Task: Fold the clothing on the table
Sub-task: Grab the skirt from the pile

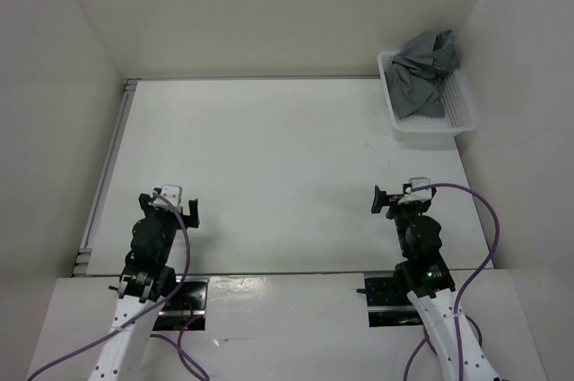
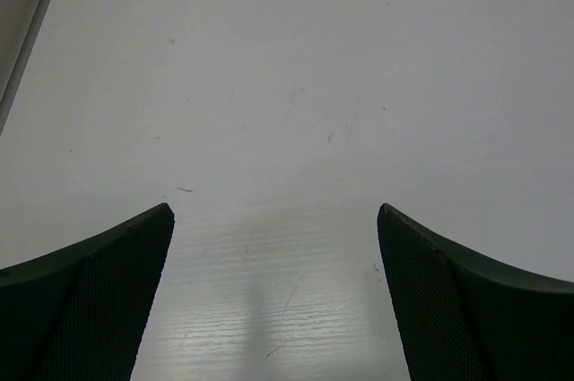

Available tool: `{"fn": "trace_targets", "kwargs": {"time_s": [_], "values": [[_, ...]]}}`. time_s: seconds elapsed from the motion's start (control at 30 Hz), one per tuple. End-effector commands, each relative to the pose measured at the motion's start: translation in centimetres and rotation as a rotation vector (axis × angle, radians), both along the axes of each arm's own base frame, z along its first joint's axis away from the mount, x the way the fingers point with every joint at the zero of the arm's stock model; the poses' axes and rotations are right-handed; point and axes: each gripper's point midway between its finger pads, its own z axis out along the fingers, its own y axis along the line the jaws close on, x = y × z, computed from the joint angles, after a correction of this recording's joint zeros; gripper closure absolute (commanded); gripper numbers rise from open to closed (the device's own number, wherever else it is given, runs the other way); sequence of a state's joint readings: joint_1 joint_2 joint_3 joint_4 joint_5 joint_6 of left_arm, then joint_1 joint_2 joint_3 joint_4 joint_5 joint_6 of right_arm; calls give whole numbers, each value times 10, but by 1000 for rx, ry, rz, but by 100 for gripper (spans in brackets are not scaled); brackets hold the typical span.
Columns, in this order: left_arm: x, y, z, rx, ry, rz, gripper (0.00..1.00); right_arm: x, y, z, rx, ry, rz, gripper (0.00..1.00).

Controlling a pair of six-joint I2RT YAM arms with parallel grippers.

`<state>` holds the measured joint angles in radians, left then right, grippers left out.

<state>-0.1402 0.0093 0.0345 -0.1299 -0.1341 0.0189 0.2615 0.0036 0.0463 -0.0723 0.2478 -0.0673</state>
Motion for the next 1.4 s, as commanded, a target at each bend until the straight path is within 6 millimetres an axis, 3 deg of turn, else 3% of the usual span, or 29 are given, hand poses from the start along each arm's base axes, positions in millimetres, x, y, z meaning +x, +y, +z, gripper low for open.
{"fn": "trace_targets", "kwargs": {"time_s": [0.0,0.33,0.43,0.47,0.53,0.57,0.63,0.67,0.7,0.73,0.77,0.8,0.87,0.9,0.97,1.03,1.07,1.13,1.17,1.23,1.27,1.37], "values": [[3,0,20,-35,-131,8,0,0,-2,1,29,-52,-14,2],[3,0,20,-35,-131,8,0,0,4,1,5,-52,26,2],[3,0,20,-35,-131,8,0,-4,1,42,-41,-145,28,2],[3,0,20,-35,-131,8,0,-9,-7,77,1,-231,-12,2],[3,0,20,-35,-131,8,0,-20,-19,119,51,-330,-68,2],[3,0,20,-35,-131,8,0,-33,-24,157,71,-410,-78,2],[3,0,20,-35,-131,8,0,-34,-25,183,144,-415,-86,2],[3,0,20,-35,-131,8,0,-47,-30,226,199,-461,-95,2],[3,0,20,-35,-131,8,0,-39,-29,222,200,-355,-110,2],[3,0,20,-35,-131,8,0,-8,-22,208,170,-186,-127,2],[3,0,20,-35,-131,8,0,-11,-23,252,173,-195,-127,2],[3,0,20,-35,-131,8,0,-4,-25,240,136,-79,-149,2],[3,0,20,-35,-131,8,0,20,-19,254,68,34,-122,2],[3,0,20,-35,-131,8,0,21,-21,234,28,157,-125,2],[3,0,20,-35,-131,8,0,45,-20,222,-29,277,-111,2],[3,0,20,-35,-131,8,0,57,-39,208,-27,342,-178,2],[3,0,20,-35,-131,8,0,69,-35,193,-58,397,-110,2],[3,0,20,-35,-131,8,0,80,-51,184,-64,436,-133,2],[3,0,20,-35,-131,8,0,93,-48,163,-69,518,-73,2],[3,0,20,-35,-131,8,0,107,-72,150,-14,571,-95,2],[3,0,20,-35,-131,8,0,119,-66,128,28,636,8,2],[3,0,20,-35,-131,8,0,147,-83,122,50,646,20,2]]}}
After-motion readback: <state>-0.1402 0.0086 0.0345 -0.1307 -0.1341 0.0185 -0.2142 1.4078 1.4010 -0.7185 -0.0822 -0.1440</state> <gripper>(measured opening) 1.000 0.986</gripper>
